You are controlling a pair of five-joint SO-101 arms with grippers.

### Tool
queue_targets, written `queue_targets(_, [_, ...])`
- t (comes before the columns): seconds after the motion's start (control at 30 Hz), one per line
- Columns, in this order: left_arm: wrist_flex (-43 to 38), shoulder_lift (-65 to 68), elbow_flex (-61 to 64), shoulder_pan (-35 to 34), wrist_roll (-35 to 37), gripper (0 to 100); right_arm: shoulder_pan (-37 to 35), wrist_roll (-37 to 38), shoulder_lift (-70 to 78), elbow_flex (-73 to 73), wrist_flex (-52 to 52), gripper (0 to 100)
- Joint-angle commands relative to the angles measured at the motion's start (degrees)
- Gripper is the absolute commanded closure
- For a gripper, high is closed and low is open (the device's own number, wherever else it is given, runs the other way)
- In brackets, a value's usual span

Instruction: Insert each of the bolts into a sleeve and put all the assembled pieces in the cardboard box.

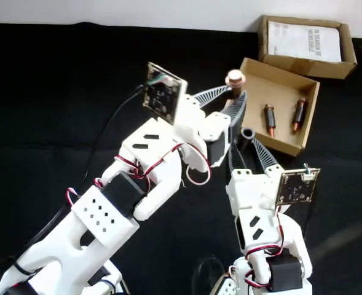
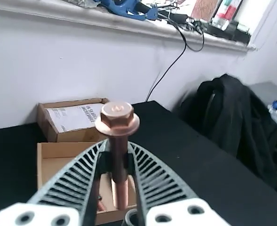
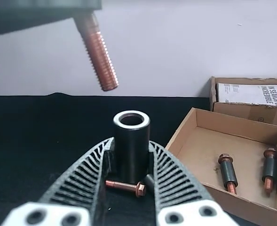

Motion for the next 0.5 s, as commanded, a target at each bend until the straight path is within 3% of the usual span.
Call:
queue_targets(0.0, [-1.1,0.0,-2.2,2.2,-2.3,99,-0.7,-0.4,-0.9,0.0,0.2,99.2])
queue_targets(0.47, [1.8,0.7,-1.3,3.7,-2.5,99,-0.7,-0.4,-0.8,0.0,0.2,99.2])
